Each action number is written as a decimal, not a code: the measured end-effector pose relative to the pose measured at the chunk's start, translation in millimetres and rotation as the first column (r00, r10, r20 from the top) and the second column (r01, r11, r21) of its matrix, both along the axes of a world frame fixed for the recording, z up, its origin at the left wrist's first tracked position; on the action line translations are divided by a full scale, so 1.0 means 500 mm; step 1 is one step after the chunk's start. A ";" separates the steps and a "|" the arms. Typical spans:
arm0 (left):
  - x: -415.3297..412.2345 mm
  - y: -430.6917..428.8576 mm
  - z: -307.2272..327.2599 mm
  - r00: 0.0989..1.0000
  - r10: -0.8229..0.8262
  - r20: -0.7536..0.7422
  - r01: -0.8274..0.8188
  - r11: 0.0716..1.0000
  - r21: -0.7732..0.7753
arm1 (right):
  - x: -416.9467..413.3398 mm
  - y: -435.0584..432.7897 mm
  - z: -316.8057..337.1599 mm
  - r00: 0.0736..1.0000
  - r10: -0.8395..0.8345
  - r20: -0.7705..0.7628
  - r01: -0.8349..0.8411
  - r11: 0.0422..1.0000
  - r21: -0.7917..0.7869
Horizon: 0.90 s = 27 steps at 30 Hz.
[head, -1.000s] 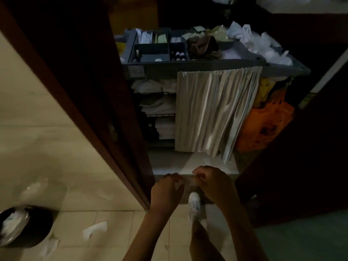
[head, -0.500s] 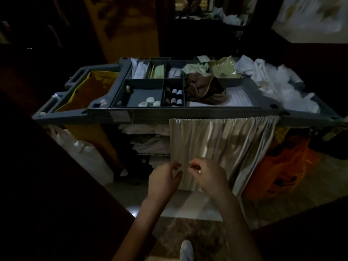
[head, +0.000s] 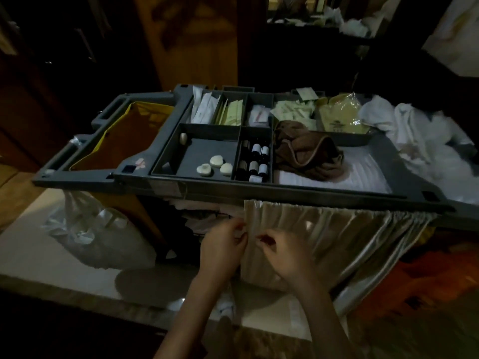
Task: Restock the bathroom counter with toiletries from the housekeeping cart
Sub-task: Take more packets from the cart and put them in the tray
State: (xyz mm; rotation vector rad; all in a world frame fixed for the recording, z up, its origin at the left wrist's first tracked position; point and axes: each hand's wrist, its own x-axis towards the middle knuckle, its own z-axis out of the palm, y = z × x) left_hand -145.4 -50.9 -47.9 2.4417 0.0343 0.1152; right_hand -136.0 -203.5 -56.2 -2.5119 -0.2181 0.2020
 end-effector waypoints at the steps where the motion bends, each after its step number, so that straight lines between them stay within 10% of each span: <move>1: 0.032 0.003 0.006 0.999 0.006 0.034 -0.005 1.000 -0.009 | 0.027 0.001 0.000 1.000 -0.006 0.023 0.005 1.000 0.021; 27: 0.721 0.151 0.002 0.959 -0.034 0.282 0.104 0.966 -0.237 | 0.708 0.140 0.025 0.913 -0.270 0.304 0.252 0.963 0.098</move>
